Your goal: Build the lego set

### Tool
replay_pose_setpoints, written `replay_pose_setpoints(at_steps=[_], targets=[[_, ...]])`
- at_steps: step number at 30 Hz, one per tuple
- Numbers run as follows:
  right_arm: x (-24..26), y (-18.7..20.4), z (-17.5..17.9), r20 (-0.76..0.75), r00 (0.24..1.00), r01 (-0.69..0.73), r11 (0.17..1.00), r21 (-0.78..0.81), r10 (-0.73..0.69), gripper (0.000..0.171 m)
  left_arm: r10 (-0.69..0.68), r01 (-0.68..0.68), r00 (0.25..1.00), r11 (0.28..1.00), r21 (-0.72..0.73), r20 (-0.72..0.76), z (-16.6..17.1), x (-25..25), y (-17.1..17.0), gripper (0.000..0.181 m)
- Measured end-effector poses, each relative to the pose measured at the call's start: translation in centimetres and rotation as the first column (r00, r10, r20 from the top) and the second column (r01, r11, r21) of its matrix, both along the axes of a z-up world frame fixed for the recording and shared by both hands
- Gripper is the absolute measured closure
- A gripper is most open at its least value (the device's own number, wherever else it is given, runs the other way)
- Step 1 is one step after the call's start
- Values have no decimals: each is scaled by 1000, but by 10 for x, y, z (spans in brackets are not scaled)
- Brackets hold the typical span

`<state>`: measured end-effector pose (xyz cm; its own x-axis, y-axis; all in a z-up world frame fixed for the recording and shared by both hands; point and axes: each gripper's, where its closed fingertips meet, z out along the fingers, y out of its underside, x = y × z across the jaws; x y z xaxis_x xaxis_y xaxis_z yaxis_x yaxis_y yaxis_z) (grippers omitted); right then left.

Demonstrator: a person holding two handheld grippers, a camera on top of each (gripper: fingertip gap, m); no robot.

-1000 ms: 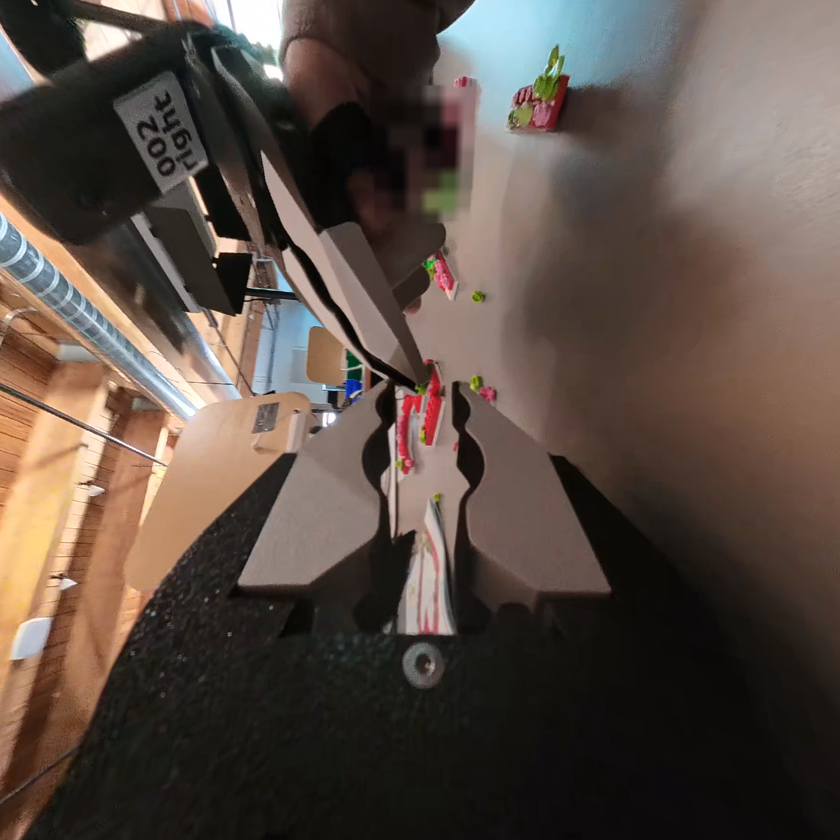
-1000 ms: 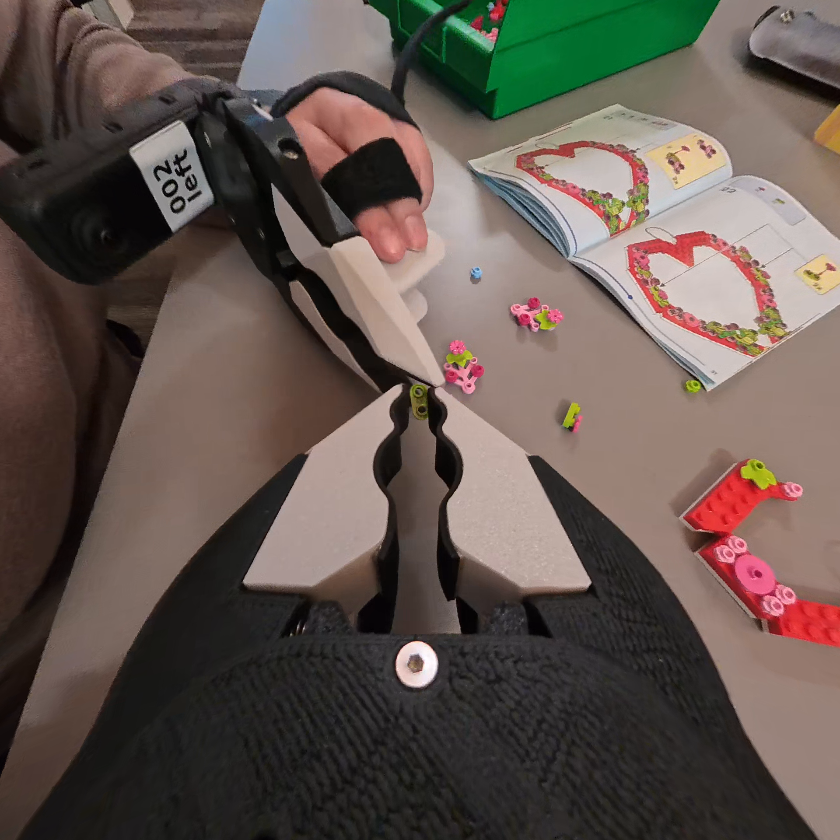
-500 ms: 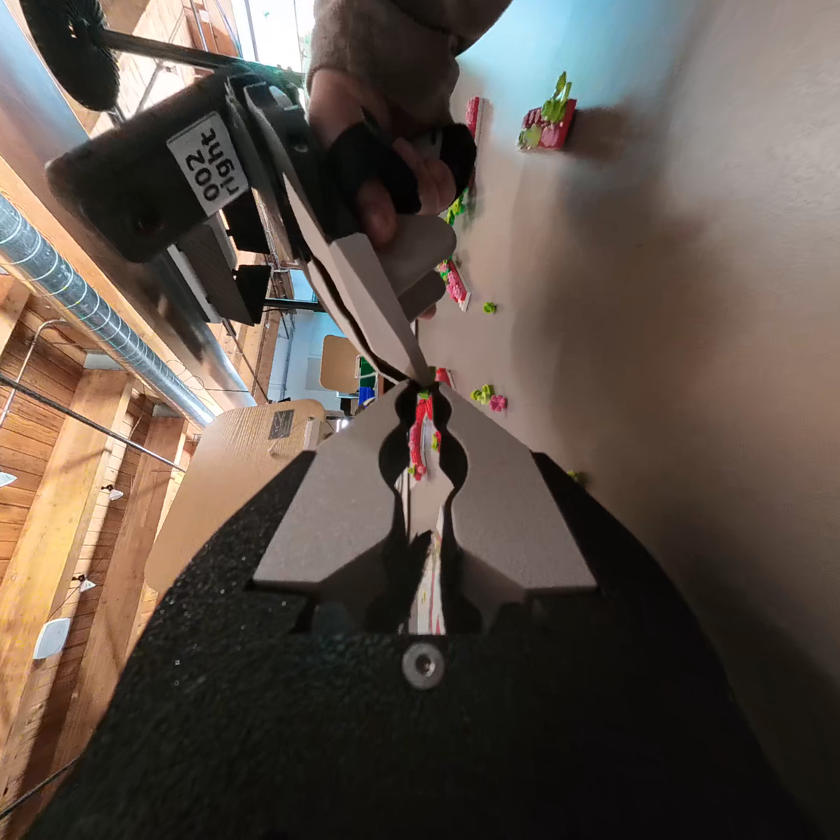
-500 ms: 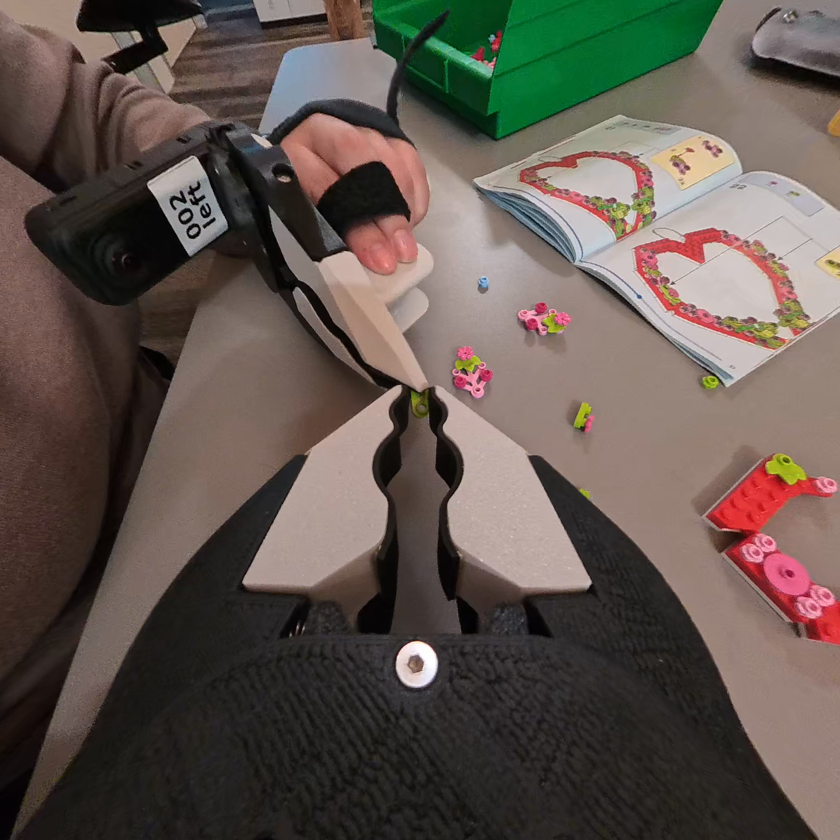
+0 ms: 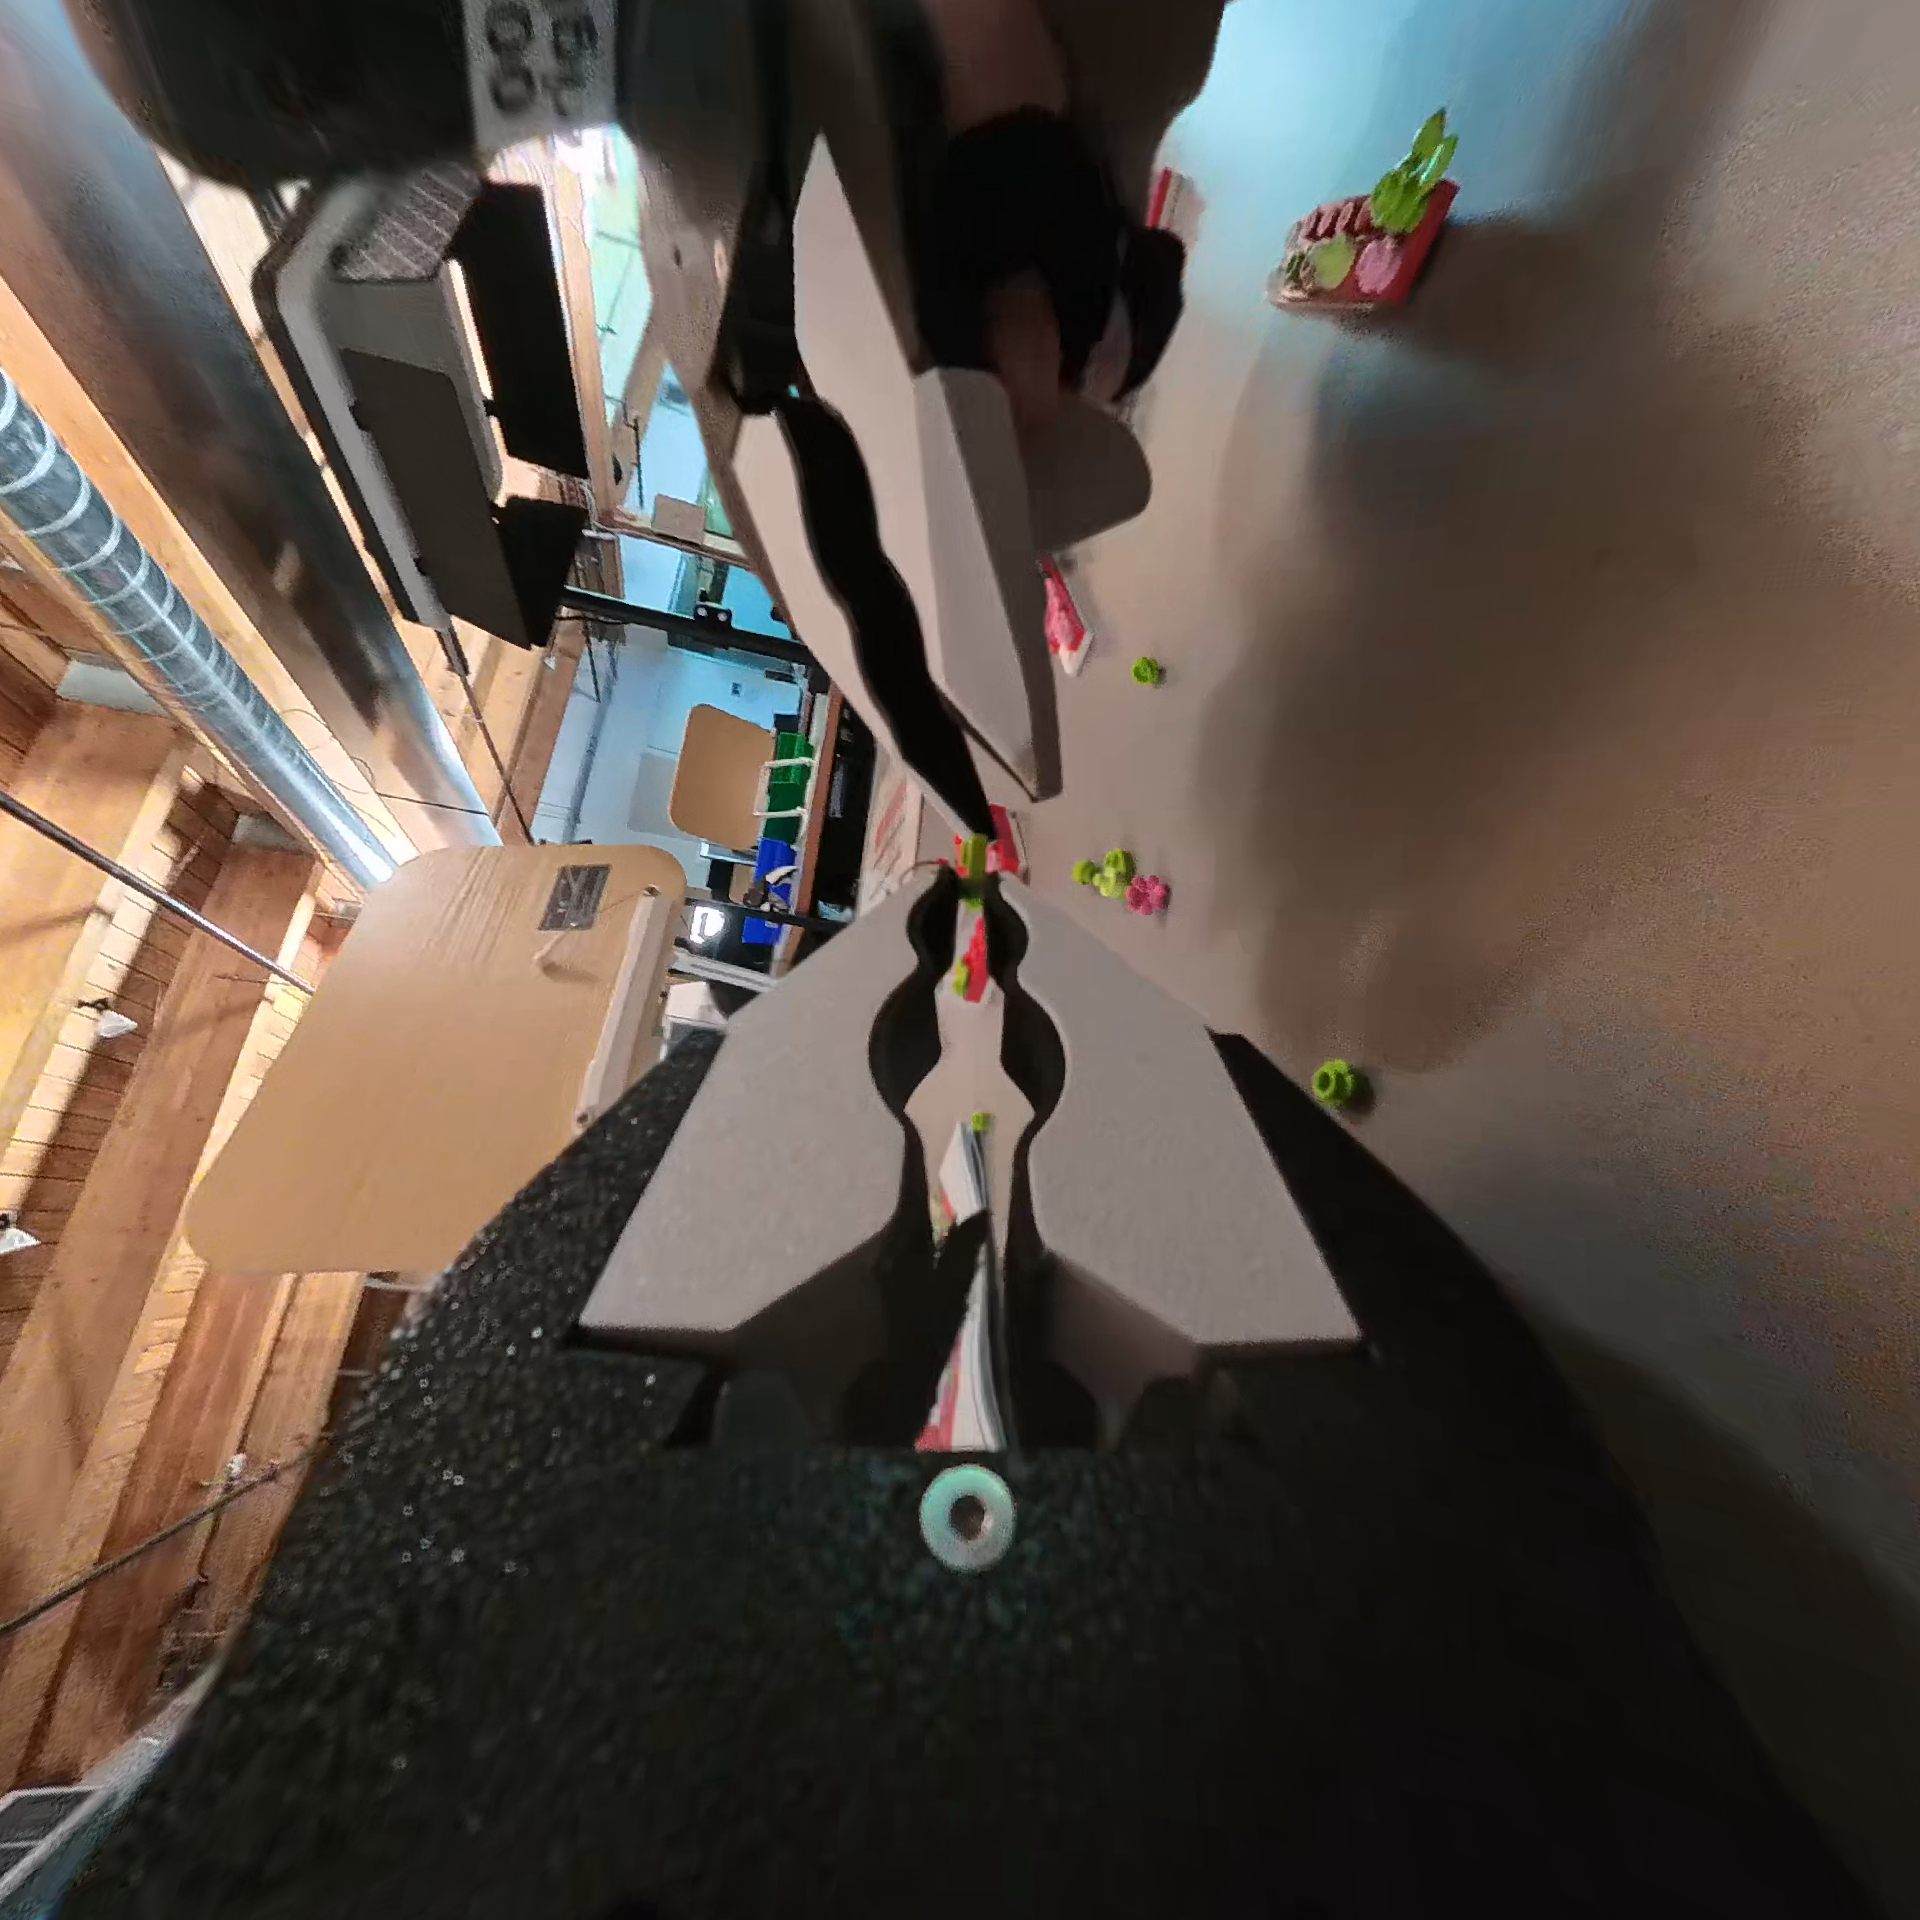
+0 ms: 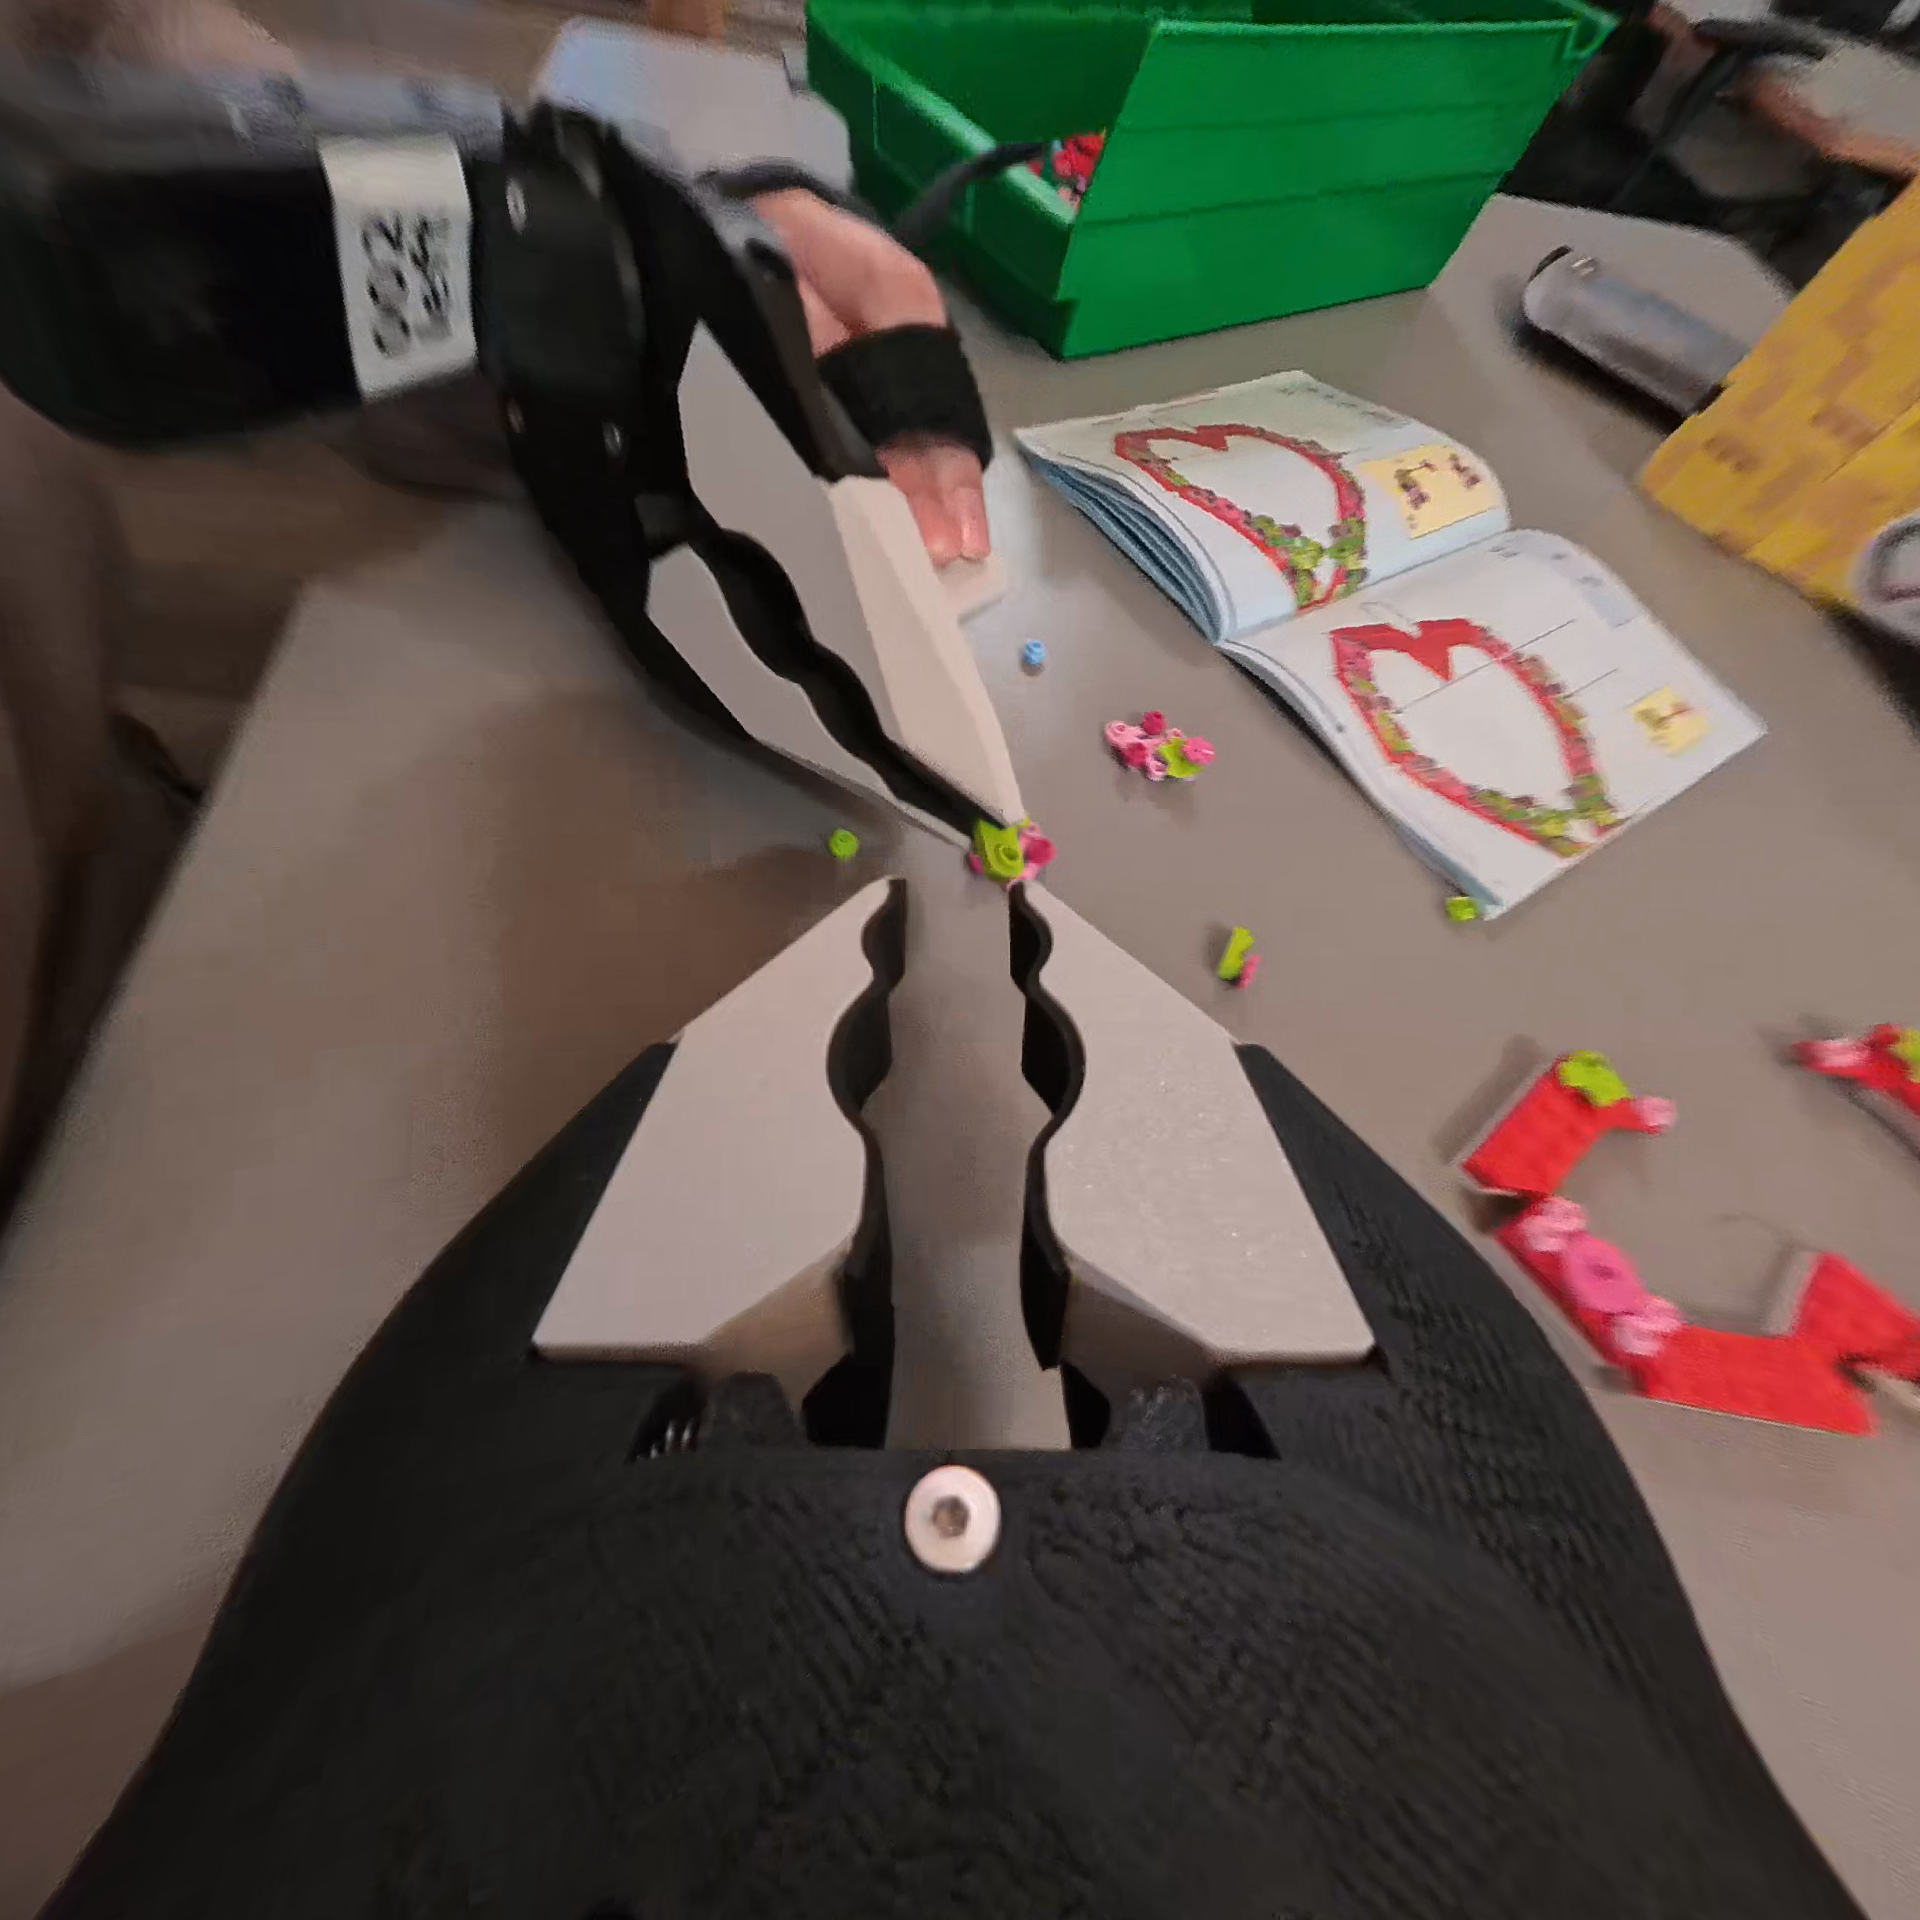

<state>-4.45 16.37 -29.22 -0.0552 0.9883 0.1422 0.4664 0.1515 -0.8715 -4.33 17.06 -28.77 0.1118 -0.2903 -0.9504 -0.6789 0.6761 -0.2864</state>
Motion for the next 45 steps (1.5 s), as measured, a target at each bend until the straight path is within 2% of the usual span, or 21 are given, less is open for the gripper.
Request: replay_pose_setpoints(at_steps=[1,3,6,23,26,28,31,34,36,41,45], targets=[[0,-2,3,-23,1000,-6,998,-67,4,152,-11,11,1000,1000,15,4,2,1,-2,179],[0,-4,8,-69,998,-23,988,-150,13,152,-28,27,1000,999,33,10,5,2,-5,179],[0,-5,12,-96,995,-30,981,-192,11,156,-42,41,999,998,42,17,7,3,-7,179],[-1,-7,12,-85,996,-35,980,-194,19,165,-83,81,996,996,42,34,11,5,-13,179],[0,-5,9,-69,997,-26,989,-145,16,165,-84,86,994,996,-32,69,8,5,-11,179],[0,-2,7,-56,998,-17,996,-84,12,165,-95,113,987,984,-139,128,7,5,-12,176],[2,1,7,-47,999,-11,999,44,13,165,-71,159,966,923,-349,250,6,5,-10,158],[2,0,13,-73,997,-24,987,160,36,165,-5,185,942,842,-506,336,6,1,-3,154],[3,-1,18,-86,995,-31,973,228,52,165,-13,267,916,766,-585,402,7,3,-8,157],[3,-5,25,-114,990,-41,952,303,79,165,-11,413,840,662,-625,543,25,1,-13,164],[2,-6,29,-135,987,-42,948,316,88,165,-26,479,804,620,-621,594,33,0,-17,167]])
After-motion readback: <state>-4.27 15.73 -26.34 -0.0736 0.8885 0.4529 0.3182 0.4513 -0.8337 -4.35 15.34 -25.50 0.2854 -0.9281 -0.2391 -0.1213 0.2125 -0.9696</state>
